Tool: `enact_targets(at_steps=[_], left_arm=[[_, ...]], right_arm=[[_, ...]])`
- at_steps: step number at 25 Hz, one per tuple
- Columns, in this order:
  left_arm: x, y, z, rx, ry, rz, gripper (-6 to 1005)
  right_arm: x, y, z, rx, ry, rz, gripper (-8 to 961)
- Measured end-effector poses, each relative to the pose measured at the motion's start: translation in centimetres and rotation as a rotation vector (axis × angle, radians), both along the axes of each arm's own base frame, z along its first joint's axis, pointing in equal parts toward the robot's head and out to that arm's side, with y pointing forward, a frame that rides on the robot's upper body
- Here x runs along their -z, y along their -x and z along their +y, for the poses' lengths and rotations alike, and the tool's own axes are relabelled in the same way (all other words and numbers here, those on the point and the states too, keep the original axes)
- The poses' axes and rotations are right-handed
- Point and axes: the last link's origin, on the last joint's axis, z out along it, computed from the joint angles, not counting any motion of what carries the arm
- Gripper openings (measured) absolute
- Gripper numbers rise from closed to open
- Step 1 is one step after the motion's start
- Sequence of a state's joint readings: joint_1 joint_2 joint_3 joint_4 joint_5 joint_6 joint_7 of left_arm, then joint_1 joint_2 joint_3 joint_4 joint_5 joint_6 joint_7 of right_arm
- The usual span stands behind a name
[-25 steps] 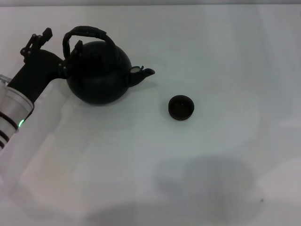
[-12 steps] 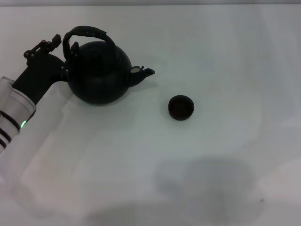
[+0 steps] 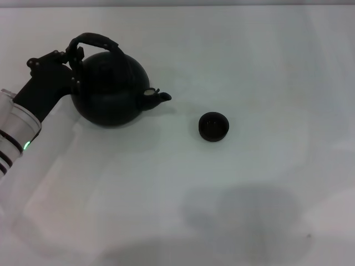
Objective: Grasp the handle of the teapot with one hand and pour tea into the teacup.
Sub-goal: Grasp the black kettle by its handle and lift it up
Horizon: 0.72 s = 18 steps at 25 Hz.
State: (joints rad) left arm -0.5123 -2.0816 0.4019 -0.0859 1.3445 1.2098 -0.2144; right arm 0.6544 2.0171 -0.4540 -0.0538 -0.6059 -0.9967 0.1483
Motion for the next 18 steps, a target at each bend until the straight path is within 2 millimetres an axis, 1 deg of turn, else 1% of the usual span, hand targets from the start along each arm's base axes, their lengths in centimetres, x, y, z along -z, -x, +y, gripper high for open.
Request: enact_targets(at_steps=[3,7,10,13,18], left_arm=[[-0.1,-0.2,0.1,0.011,-0.006,0.003,166],[-0.7,-1.1,0.8,0.066,-0.032,0.001,90],[-1.3,-2.2,1.8,0.121,-0.059,0.017,91],[-1.5,-3.5,2.9,0.184,-0.084,0.066,91],[-1.3,-5.7,4.5,0.287,-0.117,0.175,91]], right_arm=[[0.0,0.0,0.0,0.002,0.001,0.000,843],[0.1,-0.1,-0.1,0.003,0.001,0.002,843],[0.0,0.0,0.0,0.003,-0.002,0.005,843],[-0.1,0.0,0.0,0.006,-0.012,0.013,842],[-0.2,0.0,0.1,0.007,-0.017,0.016,842]])
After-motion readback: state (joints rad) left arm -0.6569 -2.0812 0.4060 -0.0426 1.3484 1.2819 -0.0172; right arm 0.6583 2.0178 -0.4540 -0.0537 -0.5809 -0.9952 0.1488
